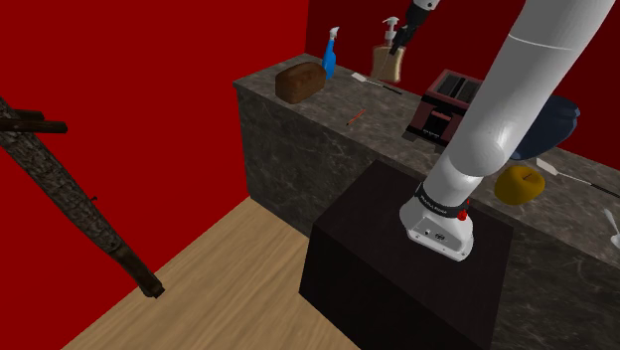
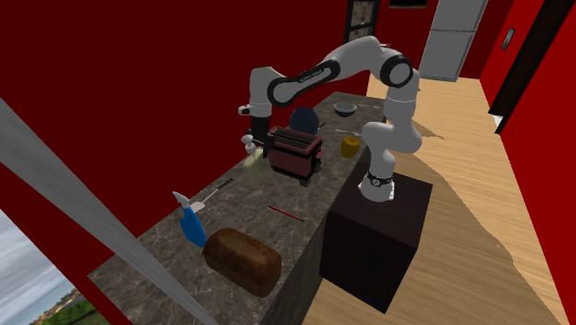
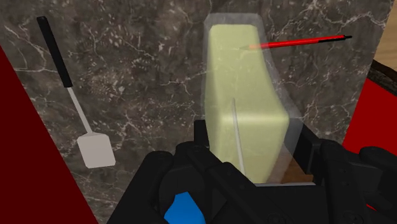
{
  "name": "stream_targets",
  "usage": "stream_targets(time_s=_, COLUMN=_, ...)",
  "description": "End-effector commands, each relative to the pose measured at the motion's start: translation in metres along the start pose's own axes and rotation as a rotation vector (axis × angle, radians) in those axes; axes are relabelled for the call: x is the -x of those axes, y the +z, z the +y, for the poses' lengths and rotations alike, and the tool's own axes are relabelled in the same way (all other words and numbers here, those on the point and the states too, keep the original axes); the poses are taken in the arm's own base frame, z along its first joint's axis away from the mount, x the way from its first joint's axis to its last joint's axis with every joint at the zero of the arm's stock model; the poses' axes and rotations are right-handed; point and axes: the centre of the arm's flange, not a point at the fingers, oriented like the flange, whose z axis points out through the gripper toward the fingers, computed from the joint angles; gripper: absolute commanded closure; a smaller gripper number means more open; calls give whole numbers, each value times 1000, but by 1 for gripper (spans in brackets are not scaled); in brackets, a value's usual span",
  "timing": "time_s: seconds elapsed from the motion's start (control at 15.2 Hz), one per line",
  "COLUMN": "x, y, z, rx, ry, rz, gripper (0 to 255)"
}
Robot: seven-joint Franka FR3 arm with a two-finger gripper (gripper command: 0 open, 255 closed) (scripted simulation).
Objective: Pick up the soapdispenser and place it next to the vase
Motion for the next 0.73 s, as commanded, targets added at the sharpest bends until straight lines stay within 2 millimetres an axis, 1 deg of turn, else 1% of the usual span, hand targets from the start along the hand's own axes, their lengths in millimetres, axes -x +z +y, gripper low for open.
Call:
stream_targets(time_s=0.0, x=-3, y=-12, z=-2, rx=0, ry=0, rz=0, gripper=255)
stream_targets(time_s=0.66, x=-14, y=-63, z=-5, rx=0, ry=0, rz=0, gripper=255)
